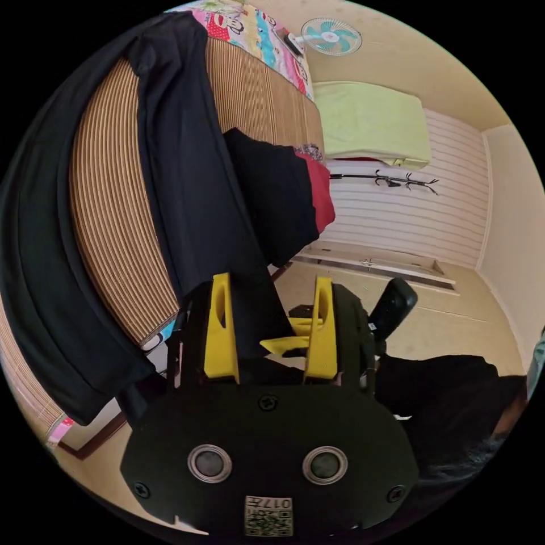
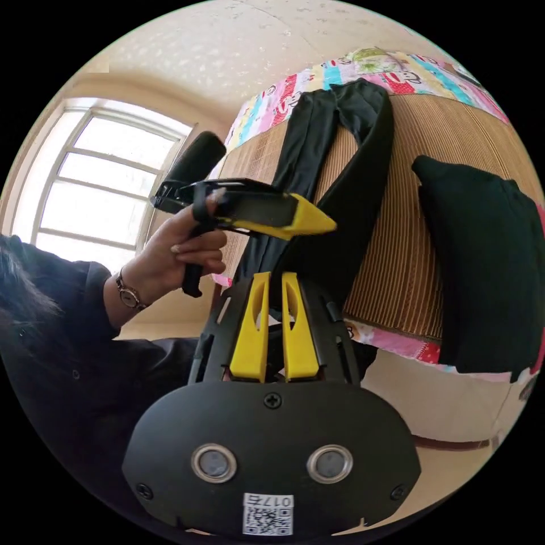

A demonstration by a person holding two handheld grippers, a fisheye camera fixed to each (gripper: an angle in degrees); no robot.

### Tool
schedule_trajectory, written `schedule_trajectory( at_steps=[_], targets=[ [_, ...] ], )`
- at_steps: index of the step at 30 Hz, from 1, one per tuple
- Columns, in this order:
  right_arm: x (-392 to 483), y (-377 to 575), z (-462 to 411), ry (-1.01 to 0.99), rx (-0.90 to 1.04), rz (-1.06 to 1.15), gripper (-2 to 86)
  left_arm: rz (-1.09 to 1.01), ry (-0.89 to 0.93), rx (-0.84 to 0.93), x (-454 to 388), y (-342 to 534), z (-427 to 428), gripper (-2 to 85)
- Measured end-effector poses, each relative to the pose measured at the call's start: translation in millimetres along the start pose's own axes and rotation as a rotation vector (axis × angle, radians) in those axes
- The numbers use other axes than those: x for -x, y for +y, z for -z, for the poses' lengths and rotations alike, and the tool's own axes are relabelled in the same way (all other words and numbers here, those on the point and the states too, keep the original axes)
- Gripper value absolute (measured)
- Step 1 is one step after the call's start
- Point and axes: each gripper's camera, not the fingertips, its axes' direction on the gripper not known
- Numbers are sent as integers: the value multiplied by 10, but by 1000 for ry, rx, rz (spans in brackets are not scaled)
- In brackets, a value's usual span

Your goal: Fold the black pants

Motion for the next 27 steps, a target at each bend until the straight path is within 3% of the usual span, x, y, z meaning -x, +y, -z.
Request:
schedule_trajectory(
  at_steps=[3,6,11,16,19,22,25,27],
  targets=[
    [4,67,-7,-40,176,167,48,33,-161,-64,-59,252,-89,31],
    [-499,-46,202,-76,339,225,67,78,-137,-149,-37,470,-106,9],
    [-1615,-1606,918,-36,138,-1,129,98,-97,-235,-23,632,-101,-1],
    [-2296,-3363,414,-16,-26,-225,160,102,-38,-281,39,773,-184,-3],
    [-2328,-4104,19,187,-158,-325,145,80,-51,-299,98,864,-213,-3],
    [-2373,-4657,-396,383,-130,-412,131,60,-40,-326,230,949,-168,-3],
    [-2291,-4912,-654,443,-108,-429,57,97,120,-395,516,1100,-40,-3],
    [-1790,-4966,-664,627,-223,-296,35,124,247,-444,754,1298,133,-4]
  ],
)
